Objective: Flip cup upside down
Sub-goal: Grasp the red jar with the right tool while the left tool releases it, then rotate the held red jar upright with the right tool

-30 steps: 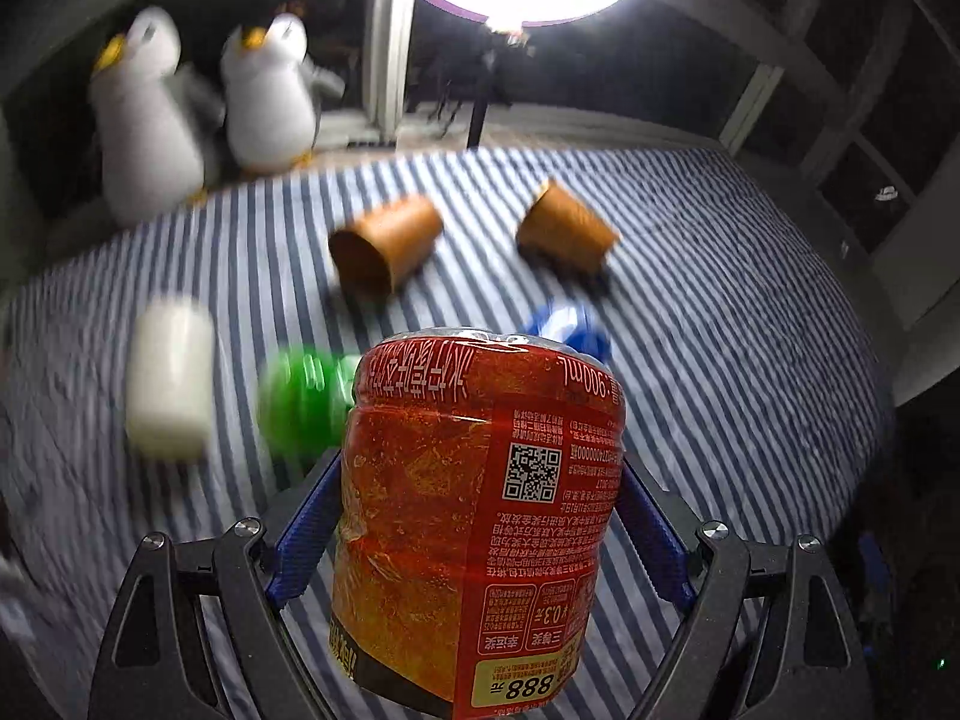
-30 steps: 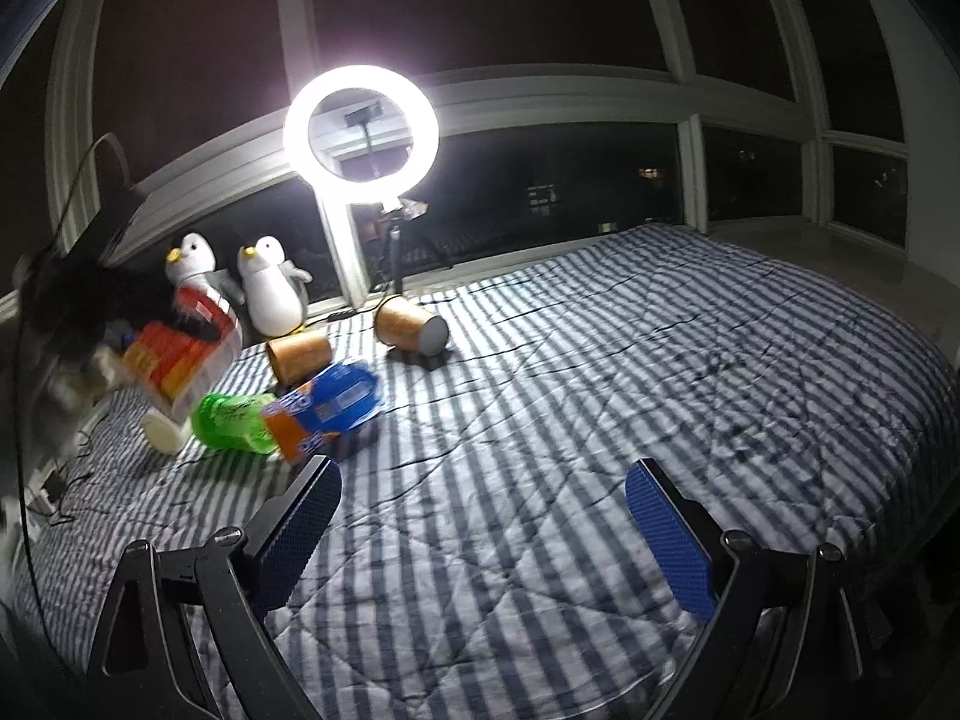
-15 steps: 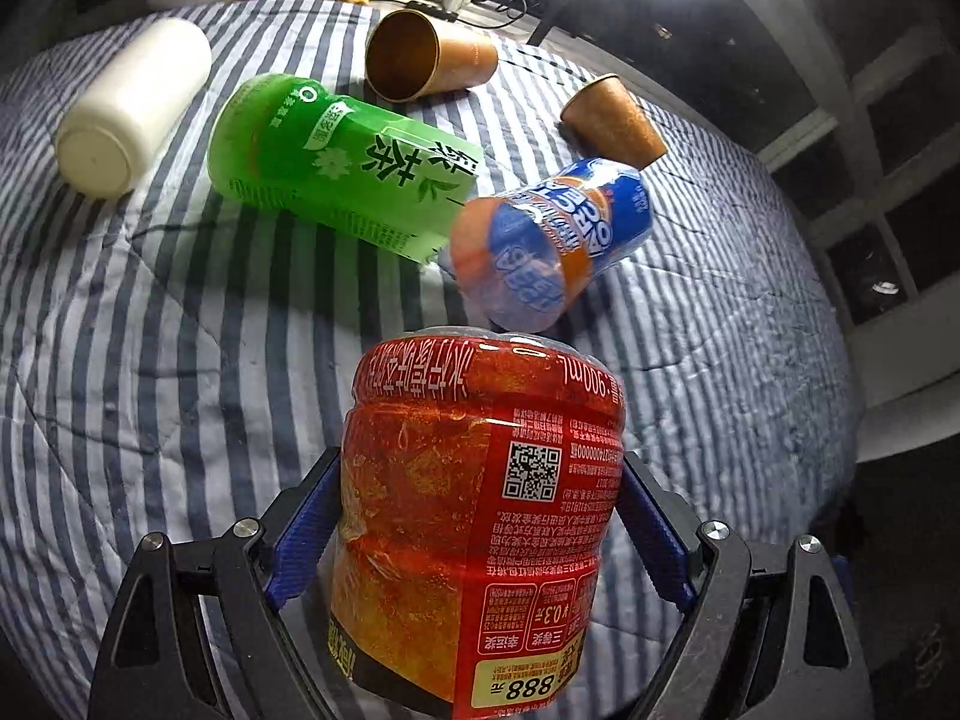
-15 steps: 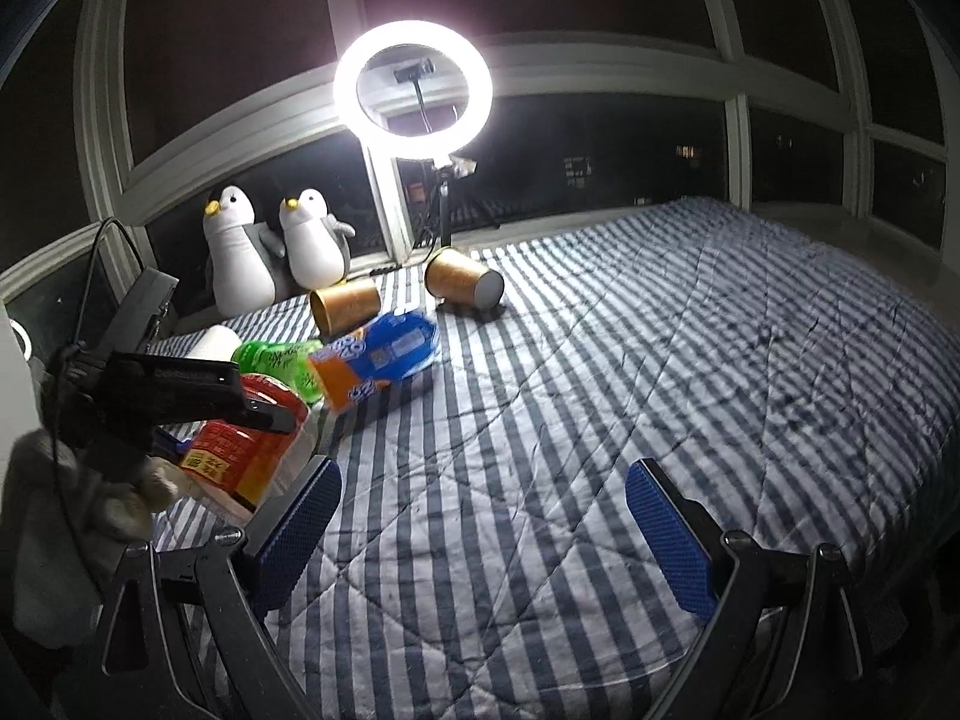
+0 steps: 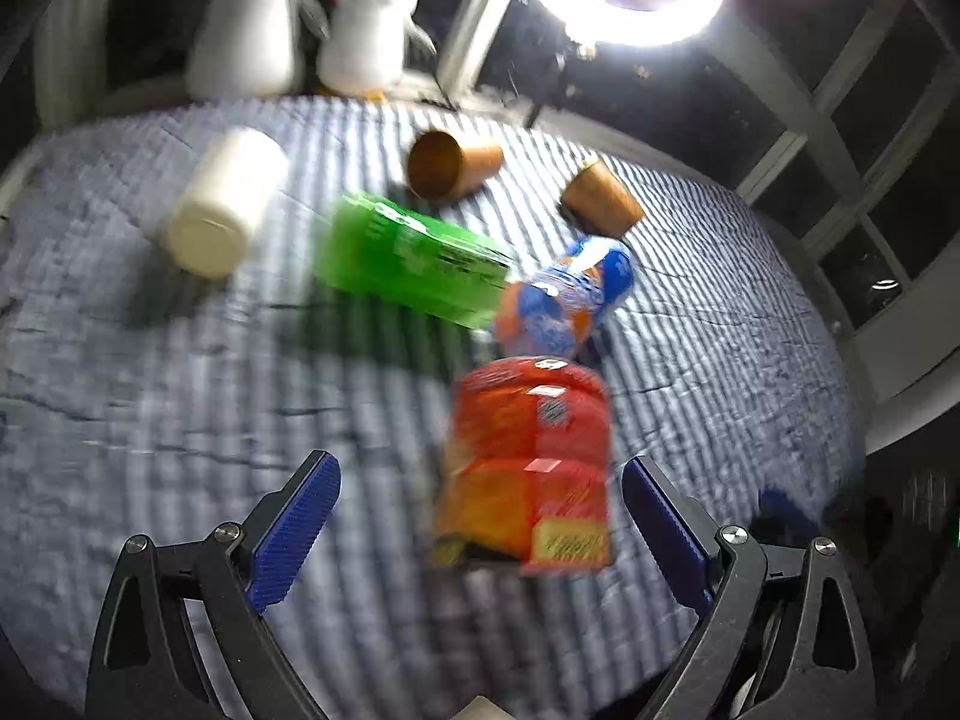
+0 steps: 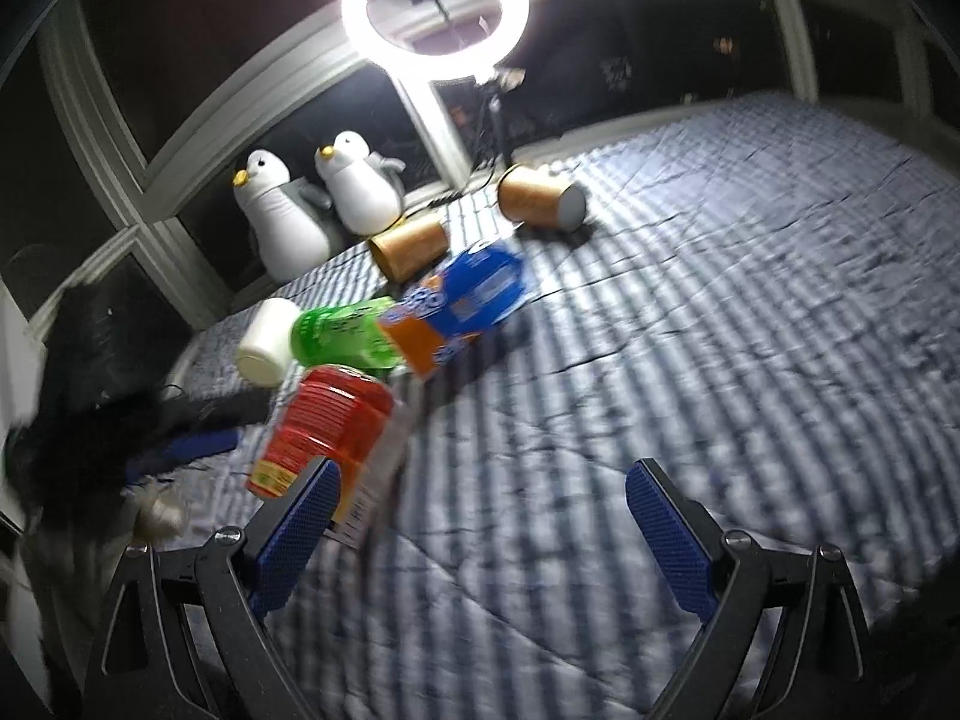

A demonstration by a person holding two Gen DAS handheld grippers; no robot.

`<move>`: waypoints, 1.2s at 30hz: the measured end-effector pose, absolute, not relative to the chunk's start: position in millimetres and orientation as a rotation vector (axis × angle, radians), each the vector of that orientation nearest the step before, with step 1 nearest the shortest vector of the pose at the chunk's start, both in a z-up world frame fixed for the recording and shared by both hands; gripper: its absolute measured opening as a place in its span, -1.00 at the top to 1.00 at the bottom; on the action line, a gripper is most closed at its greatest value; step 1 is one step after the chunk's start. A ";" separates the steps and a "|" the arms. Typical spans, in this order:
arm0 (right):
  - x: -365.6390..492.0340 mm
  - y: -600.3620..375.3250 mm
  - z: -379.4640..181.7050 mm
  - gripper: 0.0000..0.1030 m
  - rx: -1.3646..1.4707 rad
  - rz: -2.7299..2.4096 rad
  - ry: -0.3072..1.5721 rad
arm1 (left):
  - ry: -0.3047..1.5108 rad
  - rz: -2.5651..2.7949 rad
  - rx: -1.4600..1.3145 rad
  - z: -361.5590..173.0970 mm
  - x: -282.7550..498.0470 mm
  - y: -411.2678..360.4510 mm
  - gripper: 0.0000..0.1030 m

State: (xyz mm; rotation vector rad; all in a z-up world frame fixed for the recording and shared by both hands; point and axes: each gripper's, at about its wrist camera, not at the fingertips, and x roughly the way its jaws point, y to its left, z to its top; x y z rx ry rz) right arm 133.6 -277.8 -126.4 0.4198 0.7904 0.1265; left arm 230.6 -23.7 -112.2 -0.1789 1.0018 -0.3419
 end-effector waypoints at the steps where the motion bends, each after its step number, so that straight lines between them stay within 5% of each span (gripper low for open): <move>1: 142.3 -274.5 -127.6 -0.83 0.444 0.145 0.811 | 0.988 -0.327 -0.168 -109.7 223.3 -16.9 -0.88; 13: 227.3 -240.3 -149.3 -0.83 0.633 0.235 1.044 | 0.974 -0.230 -0.217 -129.2 141.7 54.6 -0.88; 29: 266.4 -220.1 -179.4 -0.82 0.714 0.303 1.214 | 0.982 -0.200 -0.285 -142.1 135.0 72.2 -0.88; 36: 265.3 -221.4 -173.4 -0.62 0.690 0.335 1.194 | 0.980 -0.208 -0.272 -141.9 134.9 65.6 -0.88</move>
